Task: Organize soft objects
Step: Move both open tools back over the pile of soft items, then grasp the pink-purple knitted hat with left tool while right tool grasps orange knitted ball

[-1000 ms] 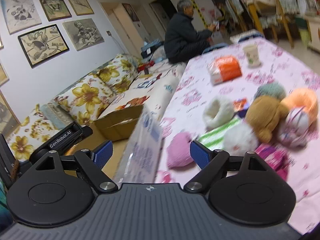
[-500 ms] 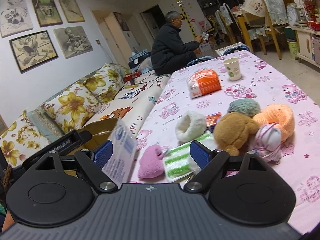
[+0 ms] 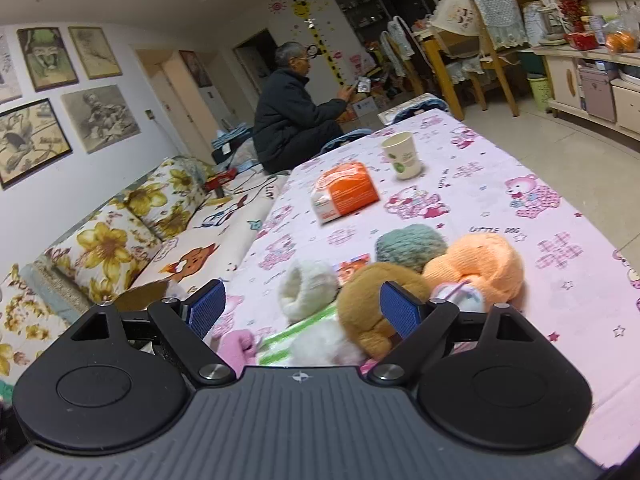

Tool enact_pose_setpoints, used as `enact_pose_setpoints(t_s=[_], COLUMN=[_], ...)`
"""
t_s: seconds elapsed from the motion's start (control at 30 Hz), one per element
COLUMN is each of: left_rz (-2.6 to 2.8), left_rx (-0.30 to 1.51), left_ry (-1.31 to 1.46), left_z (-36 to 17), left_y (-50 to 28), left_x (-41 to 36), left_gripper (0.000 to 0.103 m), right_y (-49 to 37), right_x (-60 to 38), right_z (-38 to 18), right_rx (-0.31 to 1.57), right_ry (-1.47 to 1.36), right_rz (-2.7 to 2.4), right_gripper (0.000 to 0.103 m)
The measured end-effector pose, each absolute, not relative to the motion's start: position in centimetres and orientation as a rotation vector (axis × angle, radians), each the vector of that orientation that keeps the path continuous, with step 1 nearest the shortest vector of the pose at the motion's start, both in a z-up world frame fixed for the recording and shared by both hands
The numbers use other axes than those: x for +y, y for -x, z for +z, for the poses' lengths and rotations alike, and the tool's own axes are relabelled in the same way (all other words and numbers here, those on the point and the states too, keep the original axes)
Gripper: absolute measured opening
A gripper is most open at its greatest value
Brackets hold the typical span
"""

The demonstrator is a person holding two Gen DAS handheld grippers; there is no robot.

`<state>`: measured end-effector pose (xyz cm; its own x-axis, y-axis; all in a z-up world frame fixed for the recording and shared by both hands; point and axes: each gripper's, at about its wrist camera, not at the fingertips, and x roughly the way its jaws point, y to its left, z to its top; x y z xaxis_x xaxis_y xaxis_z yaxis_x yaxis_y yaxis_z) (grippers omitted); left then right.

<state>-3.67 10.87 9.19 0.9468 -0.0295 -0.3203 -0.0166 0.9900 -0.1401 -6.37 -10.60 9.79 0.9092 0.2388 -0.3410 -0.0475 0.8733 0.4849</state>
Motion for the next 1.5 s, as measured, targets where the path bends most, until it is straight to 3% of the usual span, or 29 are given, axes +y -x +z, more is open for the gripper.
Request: enact_pose_setpoints(t_s=[0.7,1.27,1.5], left_rz=[-0.233,-0.345,-0.348], left_rx=[0.407,0.662,0.737], left_ry=[-0.018,0.013,0.046], left_z=[6.9,2.5,1.4], left_y=[4.6,2.8,1.5], left_x=[3.3,-1.1,-1.5], left_gripper=[0.102,0.1,0.093], right_y=[6.5,3.6,2.2], right_x=[-12.8,-13.5,-13.1], right_z=[8.9,7.2,6.4], right_rx=[0.409,0.536,0.597], right_ry=[-0.504,-0.5,-0.472], right_rz=[-0.014,-0.086,-0.021], right_gripper=[0.103,0.103,0.103])
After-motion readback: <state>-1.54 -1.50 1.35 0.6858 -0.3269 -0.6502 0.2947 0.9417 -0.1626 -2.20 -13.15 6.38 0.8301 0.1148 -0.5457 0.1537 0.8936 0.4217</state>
